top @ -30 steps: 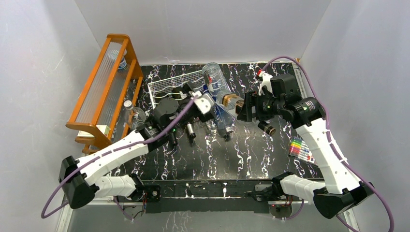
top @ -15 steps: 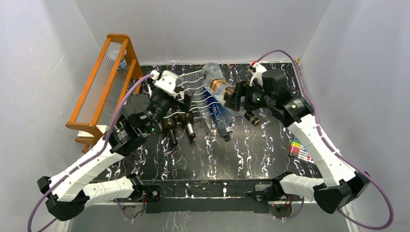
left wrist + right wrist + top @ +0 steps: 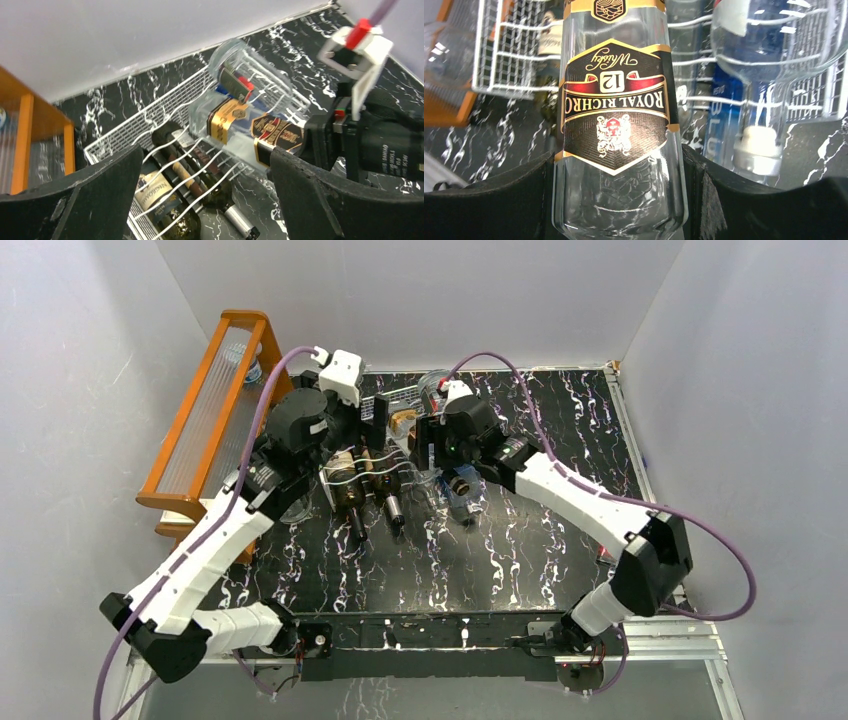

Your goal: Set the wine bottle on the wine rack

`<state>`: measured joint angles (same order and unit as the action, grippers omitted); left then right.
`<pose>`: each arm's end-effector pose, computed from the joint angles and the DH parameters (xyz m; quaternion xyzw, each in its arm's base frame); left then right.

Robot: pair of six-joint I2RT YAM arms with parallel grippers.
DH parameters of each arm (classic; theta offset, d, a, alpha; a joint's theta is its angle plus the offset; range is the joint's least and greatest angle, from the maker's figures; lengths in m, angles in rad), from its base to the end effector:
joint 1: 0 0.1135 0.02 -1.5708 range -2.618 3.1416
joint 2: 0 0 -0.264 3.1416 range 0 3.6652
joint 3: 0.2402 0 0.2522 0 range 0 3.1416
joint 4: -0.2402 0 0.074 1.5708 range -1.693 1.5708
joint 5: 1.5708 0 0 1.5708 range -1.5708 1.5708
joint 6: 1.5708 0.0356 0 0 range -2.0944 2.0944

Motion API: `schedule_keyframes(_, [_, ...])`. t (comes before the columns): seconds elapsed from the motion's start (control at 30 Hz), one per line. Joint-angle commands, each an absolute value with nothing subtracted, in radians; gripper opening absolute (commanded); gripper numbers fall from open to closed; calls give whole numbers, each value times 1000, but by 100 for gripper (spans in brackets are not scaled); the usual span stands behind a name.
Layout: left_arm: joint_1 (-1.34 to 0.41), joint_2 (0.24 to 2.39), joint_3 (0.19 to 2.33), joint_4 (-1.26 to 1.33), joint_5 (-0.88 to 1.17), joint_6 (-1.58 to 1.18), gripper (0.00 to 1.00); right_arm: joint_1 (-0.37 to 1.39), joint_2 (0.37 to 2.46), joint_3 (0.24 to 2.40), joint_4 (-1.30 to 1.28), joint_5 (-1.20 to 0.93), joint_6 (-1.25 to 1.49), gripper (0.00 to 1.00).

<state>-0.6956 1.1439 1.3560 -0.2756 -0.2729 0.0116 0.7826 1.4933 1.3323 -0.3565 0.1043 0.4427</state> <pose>0.1947 -0.1500 0.4572 0.1628 0.7100 -0.1339 0.6719 0.2480 0.2414 0.3425 -0.1202 0.8553 0.2518 0.4366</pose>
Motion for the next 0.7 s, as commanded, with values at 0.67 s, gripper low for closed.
schedule_keyframes(0.67, [-537, 1207, 1422, -400, -204, -170, 98, 827, 1654, 1318, 241, 489, 392, 0])
